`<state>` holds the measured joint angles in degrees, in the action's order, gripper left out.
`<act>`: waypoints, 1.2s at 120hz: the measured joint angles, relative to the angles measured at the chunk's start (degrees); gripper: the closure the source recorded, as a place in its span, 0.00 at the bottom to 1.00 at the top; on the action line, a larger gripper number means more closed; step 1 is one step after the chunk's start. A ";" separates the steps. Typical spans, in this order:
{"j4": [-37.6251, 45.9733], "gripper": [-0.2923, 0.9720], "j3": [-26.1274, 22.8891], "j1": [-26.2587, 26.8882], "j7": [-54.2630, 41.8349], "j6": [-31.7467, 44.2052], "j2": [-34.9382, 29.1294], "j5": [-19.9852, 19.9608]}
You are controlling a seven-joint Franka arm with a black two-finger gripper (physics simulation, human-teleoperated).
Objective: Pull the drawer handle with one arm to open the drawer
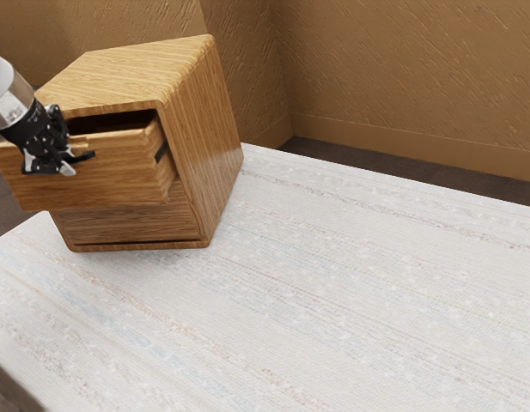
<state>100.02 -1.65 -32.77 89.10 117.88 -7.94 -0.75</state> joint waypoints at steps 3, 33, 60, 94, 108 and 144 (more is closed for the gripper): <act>0.66 0.74 0.01 -0.01 0.00 0.01 -0.59 0.00; 5.38 0.74 0.02 -0.06 -0.02 0.13 -5.26 0.11; 9.16 0.74 0.19 0.05 0.04 0.16 -9.02 0.19; 14.61 0.74 0.33 0.04 0.08 0.91 -14.30 0.30; 16.67 0.74 0.35 0.00 0.15 1.10 -16.55 0.31; 21.38 0.74 0.34 -0.45 0.27 1.93 -21.30 0.34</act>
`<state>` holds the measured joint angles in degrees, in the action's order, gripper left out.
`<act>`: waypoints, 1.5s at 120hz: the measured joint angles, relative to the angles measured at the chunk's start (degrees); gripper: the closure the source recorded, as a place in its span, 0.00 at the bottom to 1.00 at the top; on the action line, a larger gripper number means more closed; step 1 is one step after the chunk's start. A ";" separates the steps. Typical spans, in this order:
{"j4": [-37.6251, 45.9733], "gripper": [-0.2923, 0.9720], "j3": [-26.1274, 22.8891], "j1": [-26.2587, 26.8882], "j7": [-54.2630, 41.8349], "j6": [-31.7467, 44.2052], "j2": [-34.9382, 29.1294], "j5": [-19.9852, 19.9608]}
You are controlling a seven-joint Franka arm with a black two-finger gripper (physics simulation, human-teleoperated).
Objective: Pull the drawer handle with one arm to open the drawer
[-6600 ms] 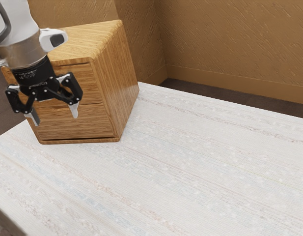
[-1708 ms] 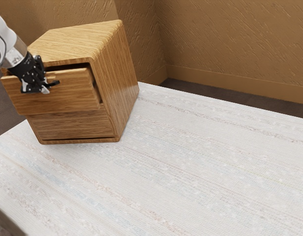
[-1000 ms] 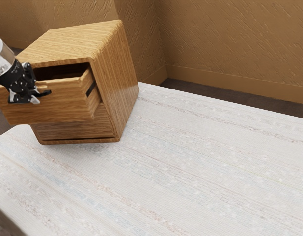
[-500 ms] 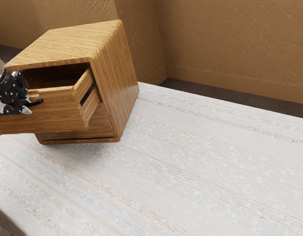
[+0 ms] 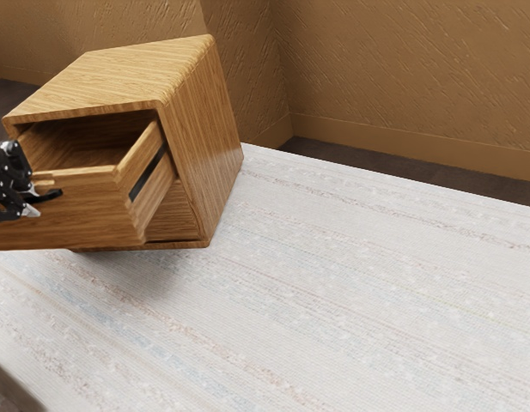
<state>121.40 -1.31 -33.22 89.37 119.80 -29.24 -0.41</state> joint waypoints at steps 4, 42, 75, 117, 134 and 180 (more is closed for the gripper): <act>0.27 0.74 0.00 -0.01 0.01 0.05 -0.38 0.01; 3.78 0.73 -0.01 0.08 0.05 0.83 -4.45 0.01; 6.42 0.70 0.02 0.08 0.04 1.27 -7.39 -0.02; 9.60 0.70 0.05 -0.61 0.06 1.36 -11.82 -0.01; 11.05 0.70 0.08 -0.70 0.07 1.36 -13.61 -0.02; 13.47 0.70 0.36 -0.62 0.07 1.39 -16.82 0.00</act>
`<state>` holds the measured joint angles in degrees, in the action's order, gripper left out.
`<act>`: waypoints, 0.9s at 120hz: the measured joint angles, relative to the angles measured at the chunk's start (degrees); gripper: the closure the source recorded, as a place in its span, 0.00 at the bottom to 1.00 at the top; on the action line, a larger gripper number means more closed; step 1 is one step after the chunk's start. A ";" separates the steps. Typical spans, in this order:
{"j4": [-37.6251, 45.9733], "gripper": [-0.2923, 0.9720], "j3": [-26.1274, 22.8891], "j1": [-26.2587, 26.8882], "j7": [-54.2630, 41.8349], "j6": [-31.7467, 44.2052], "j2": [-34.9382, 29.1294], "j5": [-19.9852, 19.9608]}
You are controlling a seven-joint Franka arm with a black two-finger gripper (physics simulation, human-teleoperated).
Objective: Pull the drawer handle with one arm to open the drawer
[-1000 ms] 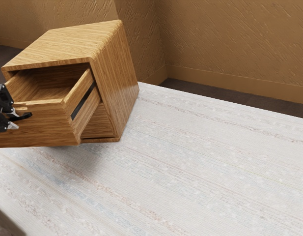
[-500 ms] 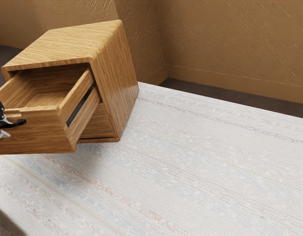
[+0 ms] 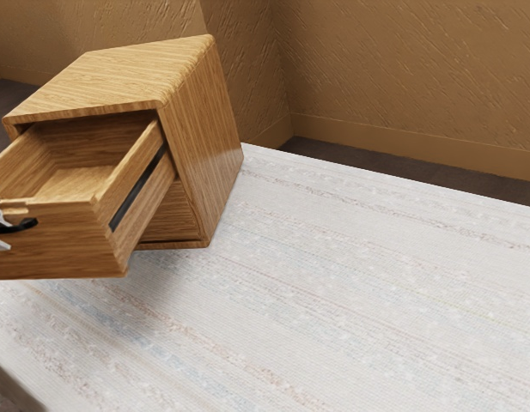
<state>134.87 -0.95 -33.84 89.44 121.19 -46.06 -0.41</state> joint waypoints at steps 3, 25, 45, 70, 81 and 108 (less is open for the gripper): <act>0.02 0.70 0.13 0.00 -0.01 0.00 -0.03 0.01; 0.05 0.69 0.89 0.29 -0.23 -0.01 -0.37 0.07; -0.16 0.69 1.07 0.85 -0.56 -0.01 -1.15 0.40; -2.14 0.68 1.32 2.27 -0.95 -0.01 -1.82 2.11; -3.52 0.68 1.37 2.35 -1.14 -0.16 -1.75 2.74; -40.12 0.50 1.11 9.63 -1.32 -19.15 17.40 3.93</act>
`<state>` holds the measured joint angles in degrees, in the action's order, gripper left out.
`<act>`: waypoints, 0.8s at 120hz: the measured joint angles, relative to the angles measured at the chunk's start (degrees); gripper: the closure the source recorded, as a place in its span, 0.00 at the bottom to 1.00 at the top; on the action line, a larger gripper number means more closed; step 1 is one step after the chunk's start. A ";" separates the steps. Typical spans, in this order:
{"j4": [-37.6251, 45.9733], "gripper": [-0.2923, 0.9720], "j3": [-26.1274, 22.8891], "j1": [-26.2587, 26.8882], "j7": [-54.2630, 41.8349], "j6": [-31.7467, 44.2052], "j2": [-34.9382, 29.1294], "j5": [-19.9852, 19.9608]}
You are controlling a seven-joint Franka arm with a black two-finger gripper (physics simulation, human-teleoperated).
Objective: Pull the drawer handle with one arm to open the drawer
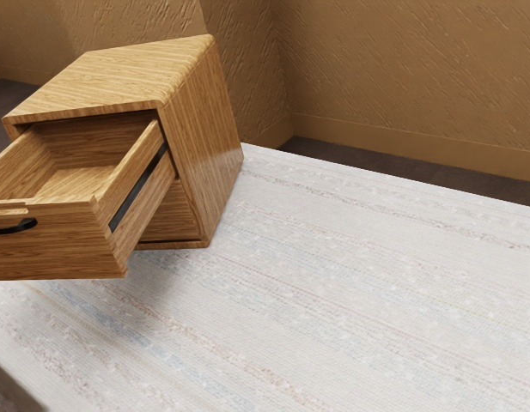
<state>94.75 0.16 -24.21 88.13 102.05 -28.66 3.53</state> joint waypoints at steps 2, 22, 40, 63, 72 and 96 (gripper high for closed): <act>-3.34 0.48 0.12 2.29 0.06 -2.45 2.19 0.07; -2.65 0.35 2.36 19.37 0.45 -15.17 9.85 -1.23; 0.85 0.29 0.79 19.99 0.31 -19.22 10.17 -1.75; 2.38 0.25 0.65 20.18 -0.01 -21.19 10.32 -2.02; 3.26 0.25 0.64 20.17 -0.11 -21.59 10.31 -2.03; 3.95 0.24 0.64 19.77 -0.31 -22.12 10.27 -1.87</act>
<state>98.70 0.79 -4.43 87.82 79.93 -18.39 1.65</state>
